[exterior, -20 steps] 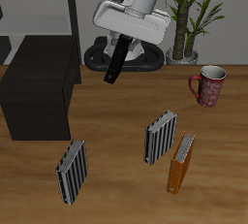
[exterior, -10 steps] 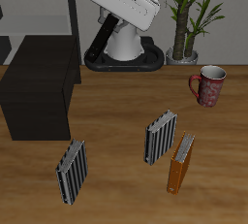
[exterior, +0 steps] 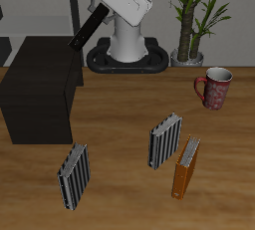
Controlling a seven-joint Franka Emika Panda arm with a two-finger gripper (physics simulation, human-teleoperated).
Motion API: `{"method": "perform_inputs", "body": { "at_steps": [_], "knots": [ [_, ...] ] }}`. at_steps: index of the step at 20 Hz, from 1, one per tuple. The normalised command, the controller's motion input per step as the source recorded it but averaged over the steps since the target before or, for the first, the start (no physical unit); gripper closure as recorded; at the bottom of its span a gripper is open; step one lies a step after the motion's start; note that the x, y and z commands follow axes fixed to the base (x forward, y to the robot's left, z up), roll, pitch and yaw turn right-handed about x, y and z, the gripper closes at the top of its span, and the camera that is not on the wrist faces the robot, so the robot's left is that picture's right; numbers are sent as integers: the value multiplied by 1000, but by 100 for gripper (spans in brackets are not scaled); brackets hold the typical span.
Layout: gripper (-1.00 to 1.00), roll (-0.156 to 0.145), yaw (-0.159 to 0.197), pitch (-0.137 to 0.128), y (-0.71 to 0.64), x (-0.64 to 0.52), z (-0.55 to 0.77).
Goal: Place the black book flat on top of the shelf
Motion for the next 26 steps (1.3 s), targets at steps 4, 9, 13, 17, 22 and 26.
{"method": "perform_inputs", "body": {
  "at_steps": [4,9,13,17,22,26],
  "knots": [
    [100,-168,8,-48,-421,5,208],
    [100,-179,0,-12,-366,59,-25],
    [100,-184,16,-9,-334,30,-194],
    [100,-109,-1,67,-186,94,-254],
    [100,-79,24,44,-88,46,-243],
    [100,-73,0,50,-256,118,-251]
  ]
}}
